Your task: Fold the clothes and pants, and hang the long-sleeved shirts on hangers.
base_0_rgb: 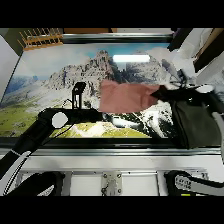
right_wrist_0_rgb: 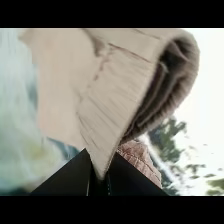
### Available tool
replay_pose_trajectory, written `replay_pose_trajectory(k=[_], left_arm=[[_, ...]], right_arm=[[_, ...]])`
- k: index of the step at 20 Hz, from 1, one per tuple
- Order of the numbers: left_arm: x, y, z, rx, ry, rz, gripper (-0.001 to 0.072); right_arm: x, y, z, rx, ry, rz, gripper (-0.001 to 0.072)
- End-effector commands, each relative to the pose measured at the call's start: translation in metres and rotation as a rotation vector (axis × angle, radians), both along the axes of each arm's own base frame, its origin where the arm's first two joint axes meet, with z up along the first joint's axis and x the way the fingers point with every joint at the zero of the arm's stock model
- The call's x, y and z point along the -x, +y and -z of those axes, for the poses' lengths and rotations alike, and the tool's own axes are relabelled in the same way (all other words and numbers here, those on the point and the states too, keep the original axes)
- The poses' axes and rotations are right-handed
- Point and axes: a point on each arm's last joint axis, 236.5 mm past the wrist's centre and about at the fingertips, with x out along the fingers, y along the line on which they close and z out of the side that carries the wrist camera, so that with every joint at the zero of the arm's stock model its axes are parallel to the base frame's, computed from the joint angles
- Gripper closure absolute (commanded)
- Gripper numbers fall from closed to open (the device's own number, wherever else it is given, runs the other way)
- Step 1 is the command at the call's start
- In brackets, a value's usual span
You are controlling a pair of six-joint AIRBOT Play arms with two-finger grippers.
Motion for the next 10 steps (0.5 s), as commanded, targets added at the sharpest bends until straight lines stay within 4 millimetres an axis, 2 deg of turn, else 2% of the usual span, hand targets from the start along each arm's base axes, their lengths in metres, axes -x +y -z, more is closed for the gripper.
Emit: replay_pose_trajectory(k=[1,3,5,7,10], left_arm=[[-0.001,0.000,-0.001,0.000,-0.008,-0.001,0.0701],[-0.002,0.000,-0.001,0.001,-0.009,-0.002,0.0701],[-0.002,0.000,-0.001,0.001,-0.009,-0.002,0.0701],[-0.002,0.000,-0.001,0.001,-0.009,-0.002,0.0701],[-0.002,0.000,-0.001,0.000,-0.009,-0.001,0.0701]], right_arm=[[-0.002,-0.103,-0.091,0.072,-0.129,0.309,0.0705],[0.015,-0.155,-0.114,0.084,-0.155,0.463,0.0705],[0.040,-0.197,-0.122,0.136,-0.142,0.574,0.0705],[0.068,-0.225,-0.118,0.199,-0.087,0.646,0.0705],[0.113,-0.249,-0.092,0.336,0.081,0.676,0.0705]])
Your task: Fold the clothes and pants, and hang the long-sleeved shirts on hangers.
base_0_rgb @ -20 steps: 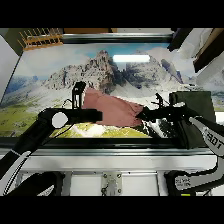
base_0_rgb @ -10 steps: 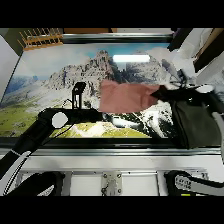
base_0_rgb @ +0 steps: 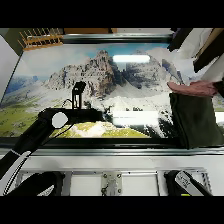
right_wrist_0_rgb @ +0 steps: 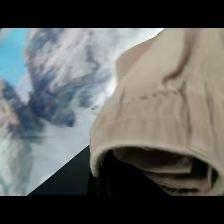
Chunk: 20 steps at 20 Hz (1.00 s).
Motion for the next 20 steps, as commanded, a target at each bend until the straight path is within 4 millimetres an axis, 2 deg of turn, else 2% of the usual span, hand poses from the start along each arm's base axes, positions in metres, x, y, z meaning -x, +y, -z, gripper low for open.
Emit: replay_pose_trajectory(k=[1,5,8,11,13,16,20], left_arm=[[0.000,0.000,0.000,0.000,-0.001,-0.001,0.0701],[0.000,0.001,0.000,-0.001,0.000,-0.001,0.0701],[0.000,0.001,0.001,-0.001,0.001,-0.001,0.0701],[0.000,0.001,0.001,-0.002,0.001,-0.001,0.0701],[0.001,0.001,0.001,-0.004,0.005,0.001,0.0701],[0.002,0.001,0.001,-0.005,0.007,0.002,0.0701],[0.002,0.001,0.001,-0.004,0.007,0.002,0.0701]], right_arm=[[0.063,-0.038,0.028,0.097,0.243,0.110,0.0705],[0.123,-0.047,0.067,0.147,0.503,0.150,0.0705],[0.144,-0.032,0.102,0.103,0.577,0.140,0.0705],[0.155,-0.023,0.137,0.073,0.622,0.134,0.0704],[0.160,-0.025,0.151,0.082,0.639,0.140,0.0703],[0.166,-0.032,0.158,0.119,0.660,0.148,0.0703],[0.169,-0.031,0.159,0.114,0.672,0.143,0.0692]])
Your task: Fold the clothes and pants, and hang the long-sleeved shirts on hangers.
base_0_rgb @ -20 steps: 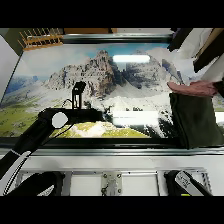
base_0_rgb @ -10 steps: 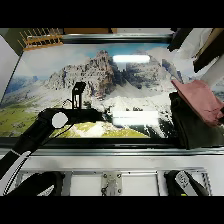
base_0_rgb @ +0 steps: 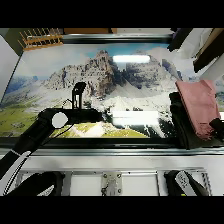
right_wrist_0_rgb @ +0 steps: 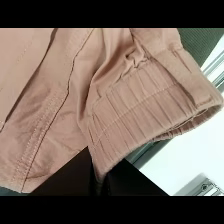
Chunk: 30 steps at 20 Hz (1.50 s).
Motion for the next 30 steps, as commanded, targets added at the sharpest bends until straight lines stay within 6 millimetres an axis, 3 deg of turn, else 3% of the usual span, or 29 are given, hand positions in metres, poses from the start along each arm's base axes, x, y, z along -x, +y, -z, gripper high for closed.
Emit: replay_pose_trajectory(k=[1,3,5,8,11,13,15,17,20,23,25,26,27,28,30], left_arm=[[0.000,0.000,0.000,0.001,0.000,-0.001,0.0701],[0.000,0.000,0.000,0.000,0.000,-0.001,0.0701],[0.000,0.000,0.000,0.001,0.000,-0.001,0.0701],[0.000,0.000,0.000,0.000,0.000,-0.001,0.0701],[0.000,0.000,0.000,0.001,0.000,-0.001,0.0701],[0.000,0.000,0.000,0.001,-0.001,-0.001,0.0701],[0.000,0.000,0.000,0.001,-0.001,-0.001,0.0701],[0.000,0.000,0.000,0.001,0.000,-0.001,0.0701],[0.000,0.000,0.000,0.001,0.000,-0.001,0.0701],[0.000,0.000,0.000,0.001,0.000,-0.001,0.0701],[0.000,0.000,0.000,0.001,0.000,-0.001,0.0701],[0.000,0.000,0.000,0.001,0.000,-0.001,0.0701],[0.000,0.000,0.000,0.001,0.000,-0.001,0.0701],[0.000,0.000,0.000,0.002,0.000,-0.001,0.0701],[0.000,0.000,0.000,0.001,0.000,-0.001,0.0701]], right_arm=[[0.007,0.001,0.004,-0.001,0.028,-0.012,0.0684],[0.012,0.001,0.005,0.001,0.053,-0.020,0.0501],[0.014,0.000,0.005,0.007,0.059,-0.021,0.0478],[0.015,0.002,0.003,0.002,0.058,-0.024,0.0255],[-0.014,0.013,-0.028,0.075,-0.102,-0.150,0.0235],[-0.050,0.048,-0.062,0.097,-0.293,-0.294,0.0235],[-0.081,0.108,-0.090,0.055,-0.450,-0.498,0.0234],[-0.096,0.170,-0.097,-0.020,-0.512,-0.692,0.0233],[-0.097,0.234,-0.089,-0.084,-0.498,-0.896,0.0234],[-0.094,0.268,-0.082,-0.123,-0.481,-1.001,0.0246],[-0.093,0.275,-0.078,-0.137,-0.468,-1.023,0.0259],[-0.093,0.275,-0.076,-0.140,-0.465,-1.022,0.0431],[-0.093,0.275,-0.076,-0.139,-0.464,-1.021,0.0659],[-0.093,0.275,-0.076,-0.139,-0.464,-1.020,0.0698],[-0.093,0.275,-0.076,-0.140,-0.464,-1.020,0.0698]])
